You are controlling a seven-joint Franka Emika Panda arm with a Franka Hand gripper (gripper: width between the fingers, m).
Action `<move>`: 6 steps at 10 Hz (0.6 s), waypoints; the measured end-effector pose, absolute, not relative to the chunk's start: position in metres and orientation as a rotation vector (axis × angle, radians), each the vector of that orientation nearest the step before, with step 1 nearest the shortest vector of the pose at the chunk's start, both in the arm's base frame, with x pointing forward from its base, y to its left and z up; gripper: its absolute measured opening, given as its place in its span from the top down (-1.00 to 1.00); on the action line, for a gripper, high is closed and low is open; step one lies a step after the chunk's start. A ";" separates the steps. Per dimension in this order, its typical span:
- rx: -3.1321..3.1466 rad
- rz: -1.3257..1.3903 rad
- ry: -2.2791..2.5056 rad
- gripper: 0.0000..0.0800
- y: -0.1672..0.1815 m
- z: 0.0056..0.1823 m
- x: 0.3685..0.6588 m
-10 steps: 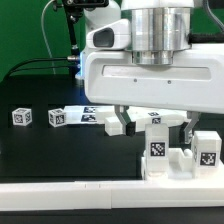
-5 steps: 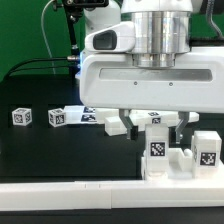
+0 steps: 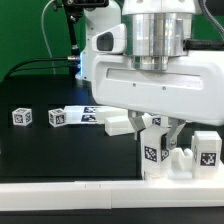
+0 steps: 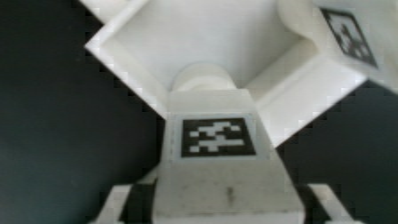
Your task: Assemble chair
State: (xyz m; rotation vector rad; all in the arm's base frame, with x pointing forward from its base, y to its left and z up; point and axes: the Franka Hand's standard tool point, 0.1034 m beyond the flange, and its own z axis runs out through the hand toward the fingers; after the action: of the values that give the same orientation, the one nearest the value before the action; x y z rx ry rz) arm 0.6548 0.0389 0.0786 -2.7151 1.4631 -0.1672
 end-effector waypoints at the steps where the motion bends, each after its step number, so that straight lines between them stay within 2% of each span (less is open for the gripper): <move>1: -2.549 -0.150 1.712 0.29 0.039 0.078 0.653; 3: -2.214 -0.125 2.114 0.29 0.048 0.078 0.650; 6: -2.027 -0.110 2.277 0.29 0.054 0.079 0.650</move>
Offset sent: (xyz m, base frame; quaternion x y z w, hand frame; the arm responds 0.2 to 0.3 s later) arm 0.0166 0.0251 0.0050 0.0509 0.0173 0.2431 0.9685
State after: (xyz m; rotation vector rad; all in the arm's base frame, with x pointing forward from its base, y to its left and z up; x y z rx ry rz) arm 0.6503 0.0544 0.0786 -2.0267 2.2773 -0.1100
